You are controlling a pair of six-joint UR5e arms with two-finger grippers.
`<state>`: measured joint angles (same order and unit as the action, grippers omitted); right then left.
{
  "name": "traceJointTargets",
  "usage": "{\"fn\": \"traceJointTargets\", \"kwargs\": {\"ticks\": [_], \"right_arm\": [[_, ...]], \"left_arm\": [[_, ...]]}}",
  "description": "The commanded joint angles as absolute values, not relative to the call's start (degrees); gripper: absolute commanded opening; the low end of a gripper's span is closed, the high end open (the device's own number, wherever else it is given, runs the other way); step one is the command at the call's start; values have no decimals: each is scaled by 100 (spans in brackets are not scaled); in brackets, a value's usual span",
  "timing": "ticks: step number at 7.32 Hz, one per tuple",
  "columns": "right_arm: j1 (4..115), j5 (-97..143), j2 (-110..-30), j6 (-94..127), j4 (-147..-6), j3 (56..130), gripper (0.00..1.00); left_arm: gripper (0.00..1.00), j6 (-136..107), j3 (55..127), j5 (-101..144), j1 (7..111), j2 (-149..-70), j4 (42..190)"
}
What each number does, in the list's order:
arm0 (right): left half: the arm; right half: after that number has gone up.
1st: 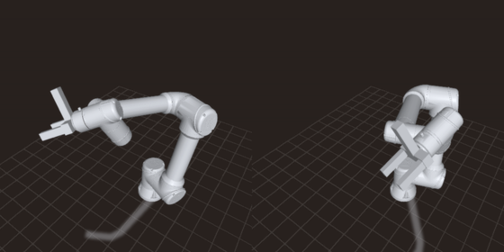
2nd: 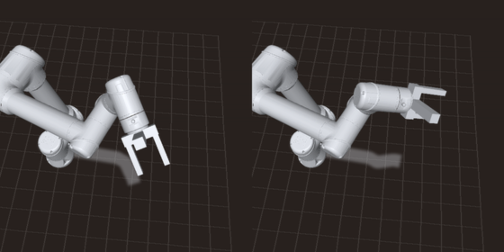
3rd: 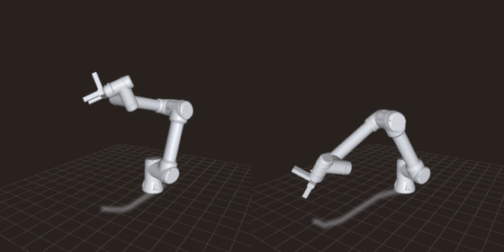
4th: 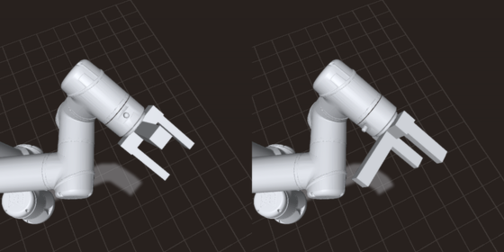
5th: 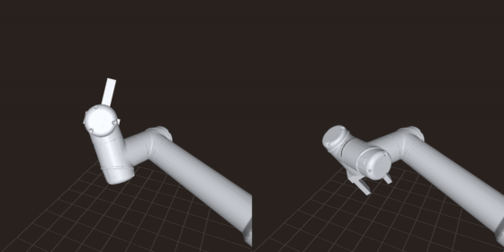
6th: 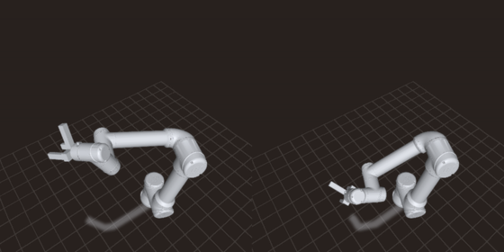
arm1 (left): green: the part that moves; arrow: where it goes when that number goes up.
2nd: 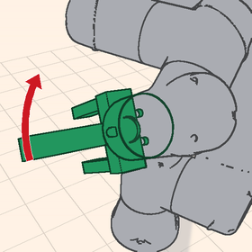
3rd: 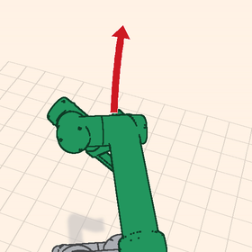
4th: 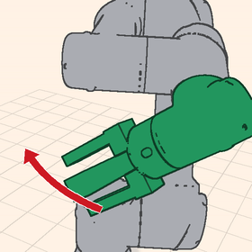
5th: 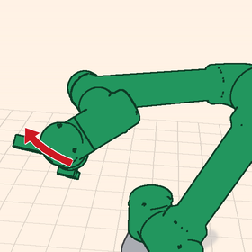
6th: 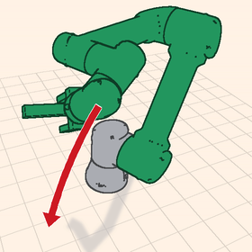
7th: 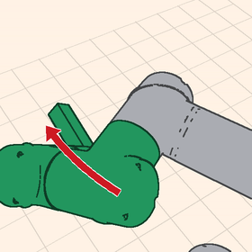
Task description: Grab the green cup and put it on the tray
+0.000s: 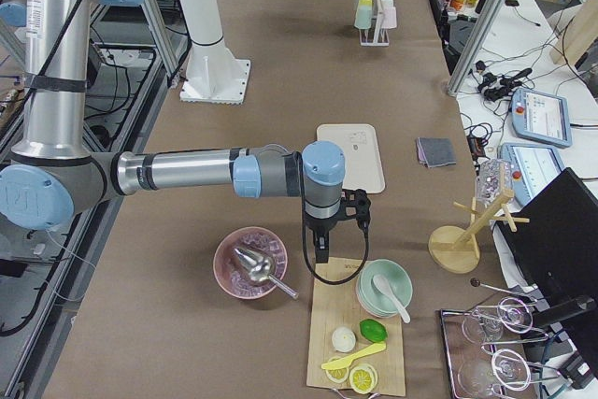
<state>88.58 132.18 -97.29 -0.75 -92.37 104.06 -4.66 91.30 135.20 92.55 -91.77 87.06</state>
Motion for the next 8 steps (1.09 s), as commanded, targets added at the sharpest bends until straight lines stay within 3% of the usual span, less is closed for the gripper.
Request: {"fn": "traceJointTargets", "kwargs": {"ticks": [1,3,5,7,8], "right_arm": [[8781,13587,-9424,174,-9255,10284,100],[8090,13843,-9108,1251,-8854,10135,100],[7168,13538,-8616,2814,-7172,9190,100],[6620,13404,-7809,3680,-6182,8091,100],[6505,13369,-7596,3709,-5900,7738,94]], "left_arm": [[98,-1697,9428,13632,9098,-9421,8657],[98,-2309,10401,13641,8573,-9483,8133],[98,-3036,11185,13588,7958,-9536,8104],[98,-3717,11320,13562,7238,-10350,8051],[98,-3709,11407,13544,6972,-10432,8051]]}}
